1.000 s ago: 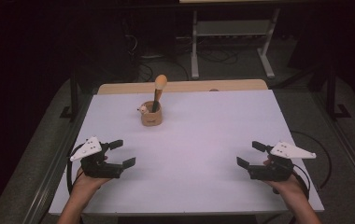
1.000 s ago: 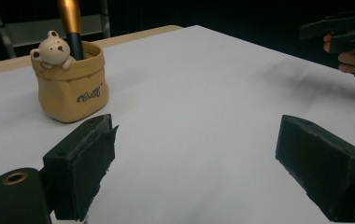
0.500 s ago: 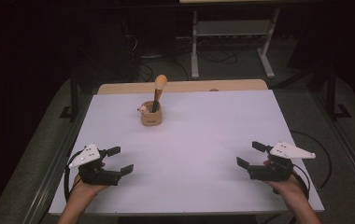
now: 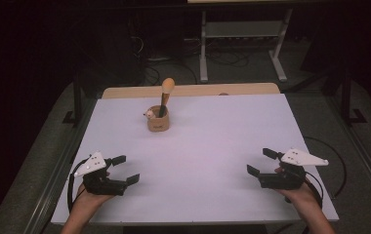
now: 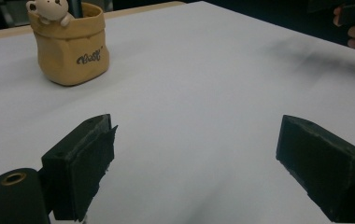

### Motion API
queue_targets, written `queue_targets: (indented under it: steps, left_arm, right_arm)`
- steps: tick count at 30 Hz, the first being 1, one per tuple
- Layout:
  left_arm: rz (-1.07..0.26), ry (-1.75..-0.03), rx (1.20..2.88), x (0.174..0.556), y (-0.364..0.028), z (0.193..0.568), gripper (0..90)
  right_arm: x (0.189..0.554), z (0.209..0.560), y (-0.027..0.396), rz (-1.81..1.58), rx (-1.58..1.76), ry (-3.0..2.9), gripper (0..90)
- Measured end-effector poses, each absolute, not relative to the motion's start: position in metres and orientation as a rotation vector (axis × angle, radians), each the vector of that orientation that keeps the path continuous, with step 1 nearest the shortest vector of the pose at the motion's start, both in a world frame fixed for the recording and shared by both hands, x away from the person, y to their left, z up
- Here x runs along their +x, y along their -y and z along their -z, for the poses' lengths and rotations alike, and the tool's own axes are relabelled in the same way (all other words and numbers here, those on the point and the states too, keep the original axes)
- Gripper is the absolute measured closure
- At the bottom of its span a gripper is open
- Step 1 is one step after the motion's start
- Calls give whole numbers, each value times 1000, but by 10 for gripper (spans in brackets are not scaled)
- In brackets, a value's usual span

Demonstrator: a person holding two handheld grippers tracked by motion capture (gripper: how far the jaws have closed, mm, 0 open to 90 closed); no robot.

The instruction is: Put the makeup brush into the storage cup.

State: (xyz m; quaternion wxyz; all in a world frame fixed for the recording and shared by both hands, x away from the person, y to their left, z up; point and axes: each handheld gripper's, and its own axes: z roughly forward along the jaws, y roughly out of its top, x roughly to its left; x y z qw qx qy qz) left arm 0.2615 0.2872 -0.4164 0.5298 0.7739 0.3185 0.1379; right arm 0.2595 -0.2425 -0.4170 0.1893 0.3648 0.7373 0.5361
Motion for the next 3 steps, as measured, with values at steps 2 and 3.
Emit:
queue_targets:
  steps: [2,3]
  left_arm:
    - [-333,-762,1862,261,-287,417,108]
    - [-332,-762,1860,261,-286,417,108]
  right_arm:
    - [260,417,242,-1507,1022,-2071,131]
    - [260,417,242,-1506,1021,-2072,131]
